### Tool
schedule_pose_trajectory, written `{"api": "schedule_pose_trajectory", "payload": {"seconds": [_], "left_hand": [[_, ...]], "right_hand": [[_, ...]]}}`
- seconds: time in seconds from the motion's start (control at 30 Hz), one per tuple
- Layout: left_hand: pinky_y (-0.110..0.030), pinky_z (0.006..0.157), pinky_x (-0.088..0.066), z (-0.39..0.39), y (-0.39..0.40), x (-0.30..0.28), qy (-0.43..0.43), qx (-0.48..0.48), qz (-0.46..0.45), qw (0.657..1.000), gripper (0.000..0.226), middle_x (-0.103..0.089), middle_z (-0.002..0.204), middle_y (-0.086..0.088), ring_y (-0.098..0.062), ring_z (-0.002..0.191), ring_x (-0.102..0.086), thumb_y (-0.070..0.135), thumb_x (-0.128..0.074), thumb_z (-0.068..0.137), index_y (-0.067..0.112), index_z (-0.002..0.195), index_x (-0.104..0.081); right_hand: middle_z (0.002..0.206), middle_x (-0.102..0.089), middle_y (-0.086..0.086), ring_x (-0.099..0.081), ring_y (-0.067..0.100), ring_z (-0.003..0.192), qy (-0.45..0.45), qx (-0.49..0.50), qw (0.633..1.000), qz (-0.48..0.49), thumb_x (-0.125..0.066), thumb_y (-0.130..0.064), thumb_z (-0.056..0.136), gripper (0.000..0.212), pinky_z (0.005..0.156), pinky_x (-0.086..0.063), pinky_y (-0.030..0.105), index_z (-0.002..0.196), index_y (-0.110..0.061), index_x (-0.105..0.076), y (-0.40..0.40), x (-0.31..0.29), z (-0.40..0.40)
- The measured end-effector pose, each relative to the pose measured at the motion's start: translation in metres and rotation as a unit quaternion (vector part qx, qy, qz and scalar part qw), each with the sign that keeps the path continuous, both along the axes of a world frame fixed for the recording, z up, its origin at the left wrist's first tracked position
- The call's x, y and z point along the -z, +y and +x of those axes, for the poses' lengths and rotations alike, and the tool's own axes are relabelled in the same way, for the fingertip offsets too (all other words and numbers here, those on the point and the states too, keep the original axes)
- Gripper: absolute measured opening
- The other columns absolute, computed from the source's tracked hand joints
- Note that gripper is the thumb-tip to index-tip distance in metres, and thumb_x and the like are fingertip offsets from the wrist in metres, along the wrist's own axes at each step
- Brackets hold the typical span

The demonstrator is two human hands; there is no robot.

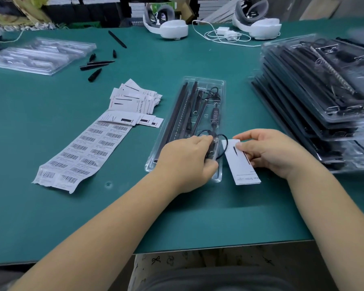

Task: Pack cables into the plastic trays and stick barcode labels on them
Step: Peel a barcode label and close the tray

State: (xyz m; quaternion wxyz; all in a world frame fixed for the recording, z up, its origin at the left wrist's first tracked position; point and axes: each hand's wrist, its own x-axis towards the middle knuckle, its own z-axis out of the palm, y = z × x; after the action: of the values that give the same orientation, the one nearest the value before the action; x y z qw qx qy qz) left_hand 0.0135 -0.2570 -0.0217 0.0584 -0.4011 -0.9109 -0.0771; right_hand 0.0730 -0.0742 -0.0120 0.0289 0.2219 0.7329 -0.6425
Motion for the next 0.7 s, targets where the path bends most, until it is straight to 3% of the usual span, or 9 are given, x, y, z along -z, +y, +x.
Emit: {"api": "schedule_pose_trajectory", "payload": {"seconds": [0.13,0.23,0.33,0.5,0.7], "left_hand": [[-0.029,0.062,-0.021,0.001,0.0,0.0,0.015,-0.006,-0.002,1.0,0.065,-0.062,0.108,0.004,-0.022,0.092,-0.055,0.039,-0.024,0.076,0.019,0.132,-0.049],[-0.029,0.063,-0.03,0.0,0.001,0.002,0.013,-0.001,0.015,1.0,0.067,-0.064,0.111,0.002,-0.024,0.094,-0.057,0.039,-0.021,0.076,0.017,0.131,-0.051],[-0.034,0.076,-0.044,0.0,-0.001,0.001,-0.003,0.003,0.033,0.999,0.08,-0.064,0.117,0.0,-0.026,0.099,-0.059,0.045,-0.008,0.07,0.014,0.13,-0.053],[-0.032,0.092,-0.043,0.002,-0.004,-0.001,-0.056,-0.002,0.102,0.993,0.067,-0.058,0.135,-0.002,-0.024,0.118,-0.056,0.036,-0.033,0.078,0.013,0.139,-0.049],[-0.028,0.087,-0.039,0.0,-0.004,0.0,-0.052,0.001,0.093,0.994,0.067,-0.056,0.135,0.004,-0.019,0.117,-0.055,0.04,-0.031,0.079,0.019,0.14,-0.048]], "right_hand": [[0.051,-0.061,-0.004,-0.05,0.006,0.041,-0.009,0.06,0.998,0.028,-0.056,0.0,0.087,0.015,0.038,-0.04,0.016,0.084,-0.011,-0.065,0.01,-0.001,0.0],[0.06,-0.061,0.003,-0.051,0.009,0.042,0.015,0.085,0.994,-0.06,-0.057,0.0,0.086,0.012,0.039,-0.043,0.016,0.088,-0.008,-0.065,0.007,0.0,-0.002],[0.061,-0.065,0.002,-0.059,0.008,0.046,0.03,0.053,0.997,-0.055,-0.061,0.002,0.085,0.009,0.046,-0.051,0.019,0.089,-0.006,-0.062,-0.006,0.005,-0.006],[0.068,-0.064,0.007,-0.061,0.008,0.049,0.072,0.077,0.994,-0.009,-0.066,0.005,0.083,0.011,0.05,-0.053,0.019,0.088,-0.004,-0.062,-0.022,0.009,-0.019],[0.069,-0.064,0.005,-0.061,0.007,0.052,0.071,0.046,0.996,-0.03,-0.062,0.003,0.085,0.007,0.054,-0.053,0.018,0.086,-0.004,-0.064,-0.016,0.009,-0.015]]}}
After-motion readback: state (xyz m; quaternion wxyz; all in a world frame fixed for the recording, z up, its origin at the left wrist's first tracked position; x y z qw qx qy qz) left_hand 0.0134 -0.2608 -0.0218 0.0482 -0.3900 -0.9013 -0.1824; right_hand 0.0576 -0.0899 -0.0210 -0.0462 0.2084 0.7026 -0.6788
